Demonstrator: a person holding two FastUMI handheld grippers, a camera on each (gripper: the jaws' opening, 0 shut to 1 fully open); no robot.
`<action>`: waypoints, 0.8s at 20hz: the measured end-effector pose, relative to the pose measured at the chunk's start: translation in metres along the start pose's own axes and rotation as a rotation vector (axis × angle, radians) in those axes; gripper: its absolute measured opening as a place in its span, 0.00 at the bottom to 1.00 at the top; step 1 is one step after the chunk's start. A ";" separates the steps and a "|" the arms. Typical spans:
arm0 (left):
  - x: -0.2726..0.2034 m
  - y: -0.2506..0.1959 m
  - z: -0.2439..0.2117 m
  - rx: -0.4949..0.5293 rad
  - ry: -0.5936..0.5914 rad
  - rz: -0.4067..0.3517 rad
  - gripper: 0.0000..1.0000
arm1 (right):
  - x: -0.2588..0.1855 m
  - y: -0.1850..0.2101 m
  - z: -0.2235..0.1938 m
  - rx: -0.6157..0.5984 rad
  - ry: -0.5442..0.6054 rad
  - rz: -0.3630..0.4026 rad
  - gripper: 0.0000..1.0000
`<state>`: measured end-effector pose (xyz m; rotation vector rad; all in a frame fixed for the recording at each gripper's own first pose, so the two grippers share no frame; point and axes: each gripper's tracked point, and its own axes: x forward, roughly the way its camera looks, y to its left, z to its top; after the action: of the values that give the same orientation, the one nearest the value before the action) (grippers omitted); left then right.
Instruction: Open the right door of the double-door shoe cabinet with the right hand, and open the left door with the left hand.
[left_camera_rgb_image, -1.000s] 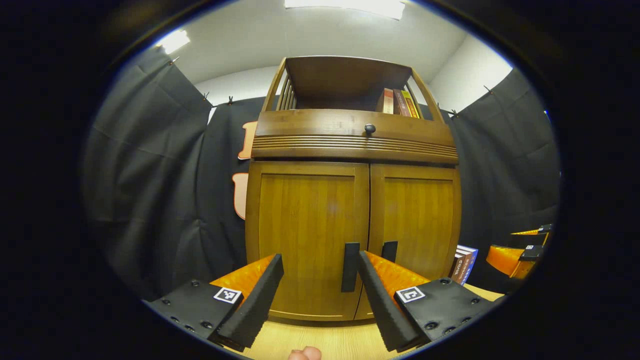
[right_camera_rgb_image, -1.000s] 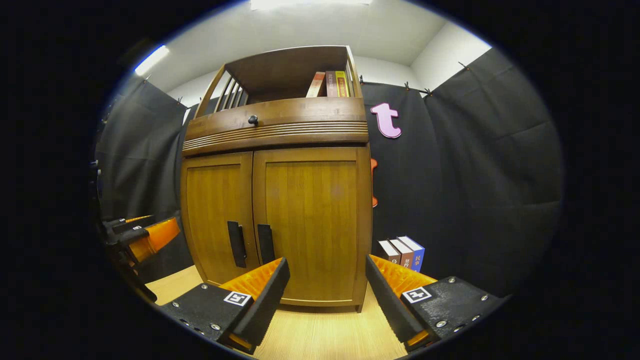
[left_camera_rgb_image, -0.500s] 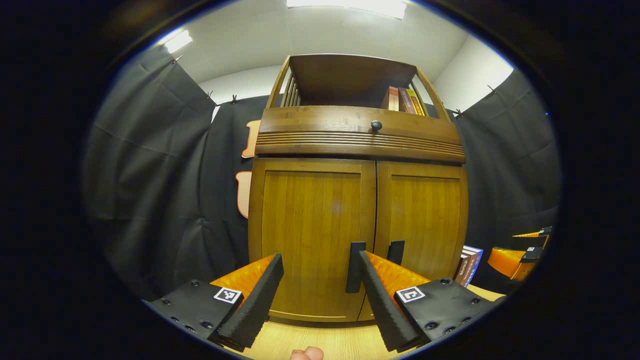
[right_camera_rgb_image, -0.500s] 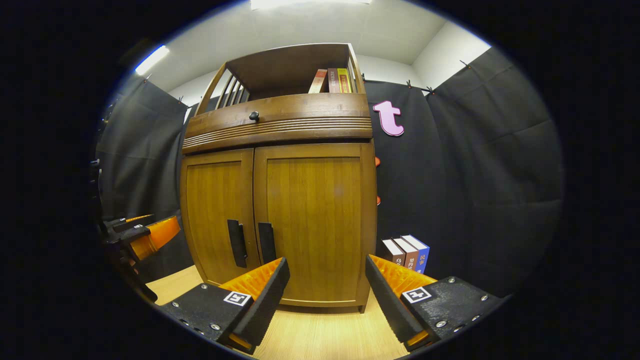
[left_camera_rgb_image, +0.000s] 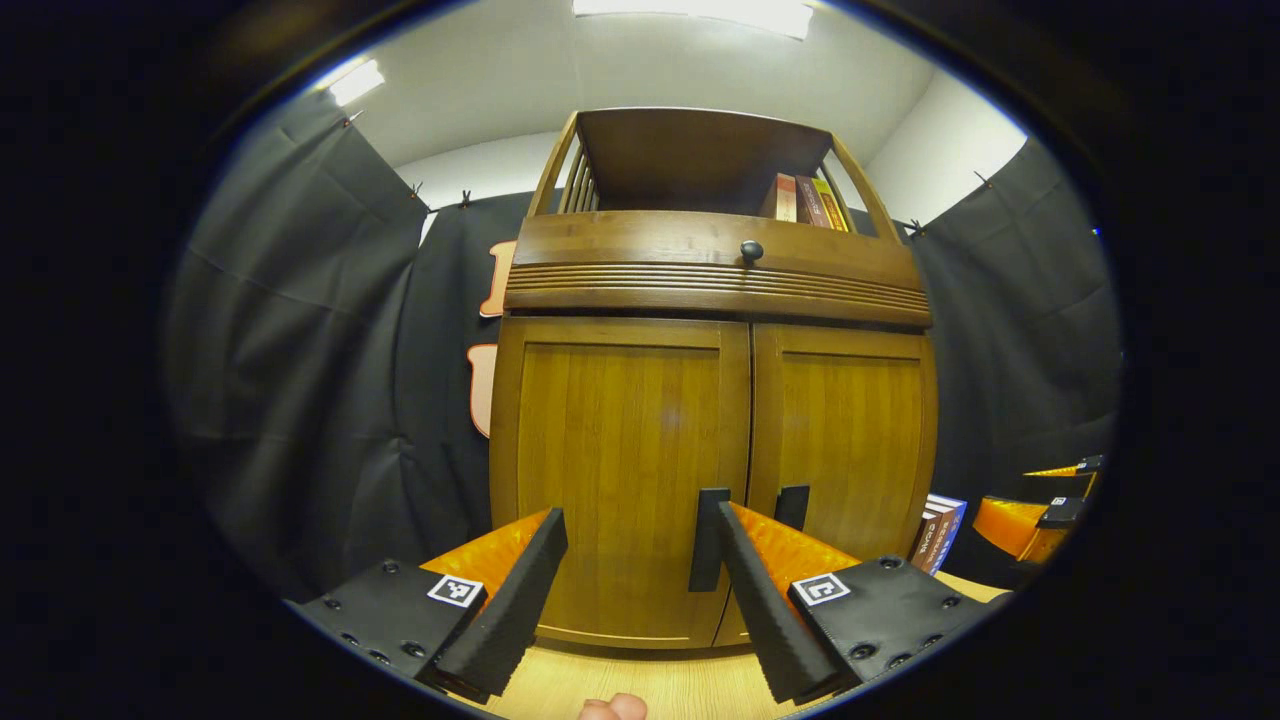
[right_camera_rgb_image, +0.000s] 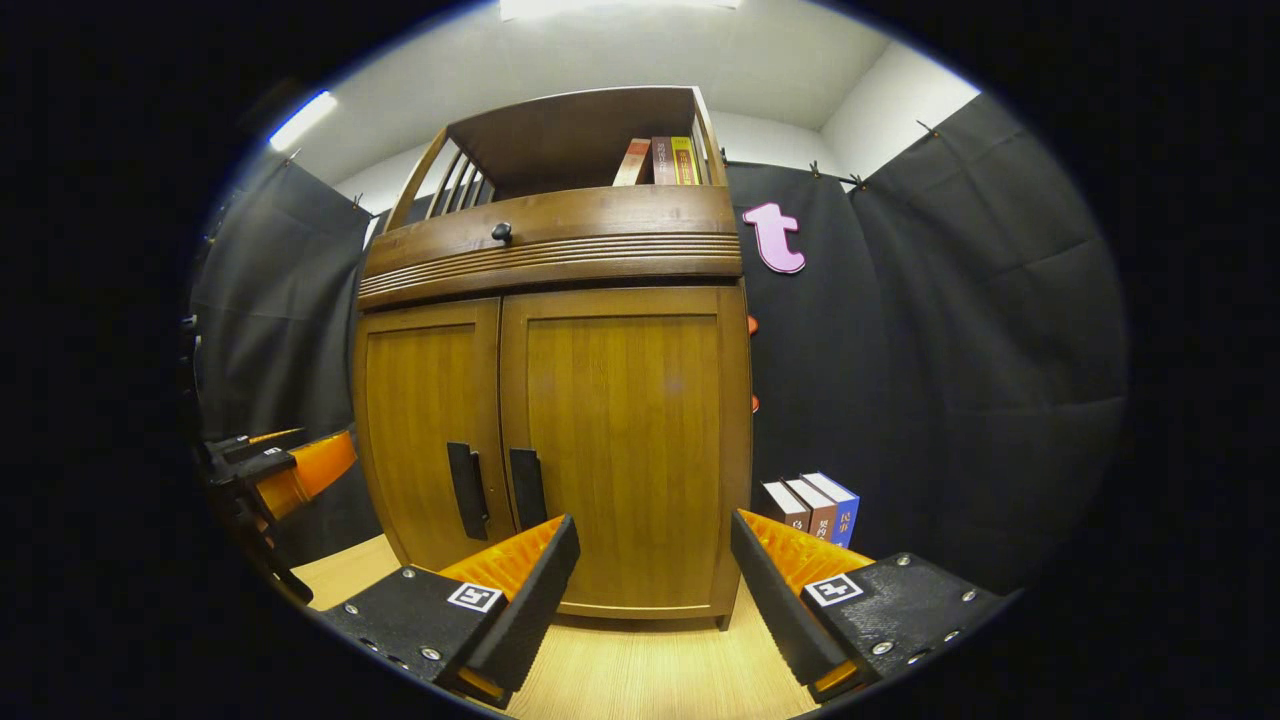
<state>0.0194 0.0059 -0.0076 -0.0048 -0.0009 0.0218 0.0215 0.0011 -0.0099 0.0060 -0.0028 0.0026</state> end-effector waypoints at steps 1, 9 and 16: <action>0.001 0.001 -0.001 -0.003 0.004 0.003 0.95 | 0.001 0.000 0.000 0.005 -0.002 0.000 0.94; 0.010 0.011 -0.002 0.002 0.001 0.037 0.99 | 0.008 0.007 -0.007 0.006 0.012 0.021 0.94; 0.005 0.023 -0.002 0.035 -0.008 0.062 0.98 | 0.013 0.025 -0.007 0.037 0.012 0.071 0.94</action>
<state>0.0241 0.0294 -0.0095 0.0301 -0.0080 0.0841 0.0347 0.0261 -0.0165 0.0431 0.0092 0.0734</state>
